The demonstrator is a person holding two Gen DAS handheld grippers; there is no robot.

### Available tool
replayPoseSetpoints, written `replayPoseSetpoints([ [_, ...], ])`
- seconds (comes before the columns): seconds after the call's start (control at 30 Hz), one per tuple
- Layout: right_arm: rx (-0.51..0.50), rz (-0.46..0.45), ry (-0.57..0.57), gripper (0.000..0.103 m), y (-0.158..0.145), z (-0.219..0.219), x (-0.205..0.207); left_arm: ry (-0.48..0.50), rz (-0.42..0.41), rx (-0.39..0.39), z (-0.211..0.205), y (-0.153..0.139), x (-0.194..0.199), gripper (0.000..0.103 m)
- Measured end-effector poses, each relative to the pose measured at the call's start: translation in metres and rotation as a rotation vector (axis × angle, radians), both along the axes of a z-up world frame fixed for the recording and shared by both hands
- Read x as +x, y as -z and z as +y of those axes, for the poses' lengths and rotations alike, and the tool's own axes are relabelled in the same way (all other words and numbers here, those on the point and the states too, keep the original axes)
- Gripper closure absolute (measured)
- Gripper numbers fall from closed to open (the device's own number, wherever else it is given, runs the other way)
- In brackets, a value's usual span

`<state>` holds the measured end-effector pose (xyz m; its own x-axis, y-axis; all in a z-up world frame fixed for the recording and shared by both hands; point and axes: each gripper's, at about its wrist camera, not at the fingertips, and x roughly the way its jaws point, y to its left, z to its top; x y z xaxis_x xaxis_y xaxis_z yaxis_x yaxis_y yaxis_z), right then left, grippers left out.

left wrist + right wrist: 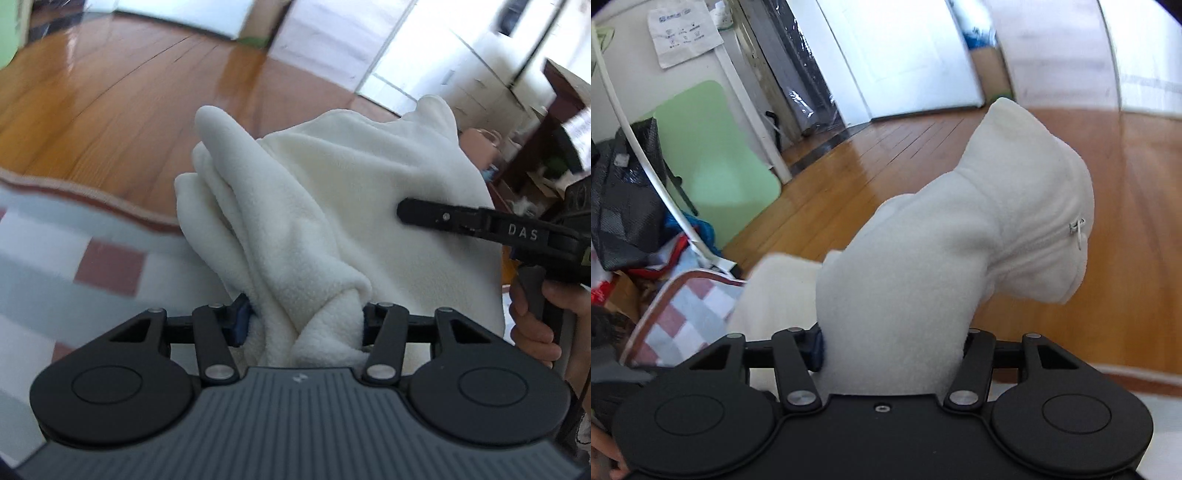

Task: Fold clothes

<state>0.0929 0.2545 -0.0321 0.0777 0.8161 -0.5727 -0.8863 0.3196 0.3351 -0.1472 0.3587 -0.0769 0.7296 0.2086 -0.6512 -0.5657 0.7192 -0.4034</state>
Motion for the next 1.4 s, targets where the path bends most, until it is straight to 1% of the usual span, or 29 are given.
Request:
replayPoseSetpoints([
  [0.07, -0.024, -0.047, 0.016, 0.043, -0.011, -0.021, 0.01, 0.044, -0.025, 0.0, -0.013, -0.01, 0.013, 0.053],
  [0.13, -0.041, -0.077, 0.052, 0.043, -0.016, -0.047, 0.022, 0.102, -0.042, -0.02, -0.025, -0.012, 0.031, 0.053],
  [0.23, -0.055, -0.106, 0.114, 0.043, -0.02, -0.09, 0.04, 0.213, -0.011, -0.018, -0.047, -0.012, 0.069, 0.053],
  [0.37, -0.07, -0.149, 0.204, 0.043, -0.028, -0.157, 0.064, 0.336, -0.021, -0.061, -0.074, -0.013, 0.118, 0.053],
  [0.43, -0.085, -0.168, 0.256, 0.043, -0.031, -0.192, 0.08, 0.394, -0.022, -0.053, -0.094, -0.014, 0.147, 0.053],
  [0.53, -0.101, -0.175, 0.332, 0.043, -0.033, -0.232, 0.104, 0.486, -0.011, 0.013, -0.135, -0.013, 0.183, 0.053],
  [0.57, -0.111, -0.182, 0.35, 0.043, -0.033, -0.243, 0.112, 0.5, -0.014, 0.003, -0.143, -0.012, 0.196, 0.053],
  [0.63, -0.148, -0.222, 0.346, 0.043, -0.035, -0.259, 0.127, 0.528, -0.019, -0.021, -0.157, -0.009, 0.223, 0.053],
  [0.7, -0.211, -0.272, 0.296, 0.043, -0.035, -0.268, 0.145, 0.566, -0.026, -0.071, -0.163, -0.002, 0.247, 0.054],
  [0.73, -0.234, -0.281, 0.28, 0.043, -0.037, -0.271, 0.156, 0.583, -0.028, -0.088, -0.169, 0.002, 0.257, 0.054],
  [0.8, -0.274, -0.301, 0.254, 0.043, -0.042, -0.276, 0.175, 0.612, -0.04, -0.103, -0.182, 0.006, 0.273, 0.054],
  [0.87, -0.311, -0.344, 0.236, 0.042, -0.043, -0.279, 0.191, 0.625, -0.052, -0.112, -0.199, 0.013, 0.286, 0.053],
  [0.9, -0.333, -0.363, 0.237, 0.038, -0.04, -0.283, 0.202, 0.614, -0.043, -0.133, -0.203, 0.024, 0.297, 0.052],
  [0.93, -0.364, -0.373, 0.245, 0.035, -0.033, -0.286, 0.215, 0.601, -0.033, -0.154, -0.208, 0.035, 0.307, 0.043],
  [0.97, -0.404, -0.376, 0.261, 0.027, -0.022, -0.289, 0.228, 0.582, 0.033, -0.177, -0.214, 0.056, 0.322, 0.039],
  [1.0, -0.456, -0.371, 0.3, 0.019, -0.009, -0.293, 0.244, 0.562, 0.101, -0.199, -0.219, 0.078, 0.336, 0.039],
  [1.03, -0.527, -0.333, 0.382, 0.019, 0.009, -0.298, 0.263, 0.557, 0.173, -0.227, -0.223, 0.097, 0.343, 0.041],
  [1.07, -0.594, -0.286, 0.471, 0.021, 0.025, -0.302, 0.277, 0.559, 0.193, -0.275, -0.223, 0.113, 0.343, 0.037],
  [1.1, -0.649, -0.252, 0.55, 0.036, 0.036, -0.306, 0.286, 0.547, 0.141, -0.325, -0.218, 0.118, 0.335, 0.033],
  [1.13, -0.701, -0.241, 0.635, 0.04, 0.042, -0.311, 0.29, 0.534, 0.098, -0.35, -0.213, 0.118, 0.327, 0.033],
  [1.17, -0.72, -0.241, 0.704, 0.04, 0.041, -0.319, 0.287, 0.528, 0.086, -0.338, -0.208, 0.112, 0.321, 0.033],
  [1.2, -0.71, -0.23, 0.753, 0.038, 0.036, -0.33, 0.281, 0.537, 0.084, -0.295, -0.205, 0.106, 0.317, 0.033],
  [1.23, -0.664, -0.189, 0.785, 0.036, 0.031, -0.341, 0.274, 0.547, 0.082, -0.25, -0.203, 0.1, 0.314, 0.033],
  [1.27, -0.583, -0.12, 0.798, 0.028, 0.026, -0.354, 0.266, 0.55, 0.067, -0.209, -0.199, 0.096, 0.311, 0.032],
  [1.3, -0.506, -0.057, 0.807, 0.025, 0.023, -0.365, 0.258, 0.552, 0.052, -0.167, -0.195, 0.091, 0.308, 0.03],
  [1.33, -0.434, 0.001, 0.811, 0.025, 0.022, -0.375, 0.25, 0.549, 0.04, -0.156, -0.19, 0.089, 0.307, 0.028],
  [1.4, -0.336, 0.067, 0.828, 0.023, 0.02, -0.385, 0.245, 0.527, 0.028, -0.207, -0.176, 0.088, 0.313, 0.027],
])
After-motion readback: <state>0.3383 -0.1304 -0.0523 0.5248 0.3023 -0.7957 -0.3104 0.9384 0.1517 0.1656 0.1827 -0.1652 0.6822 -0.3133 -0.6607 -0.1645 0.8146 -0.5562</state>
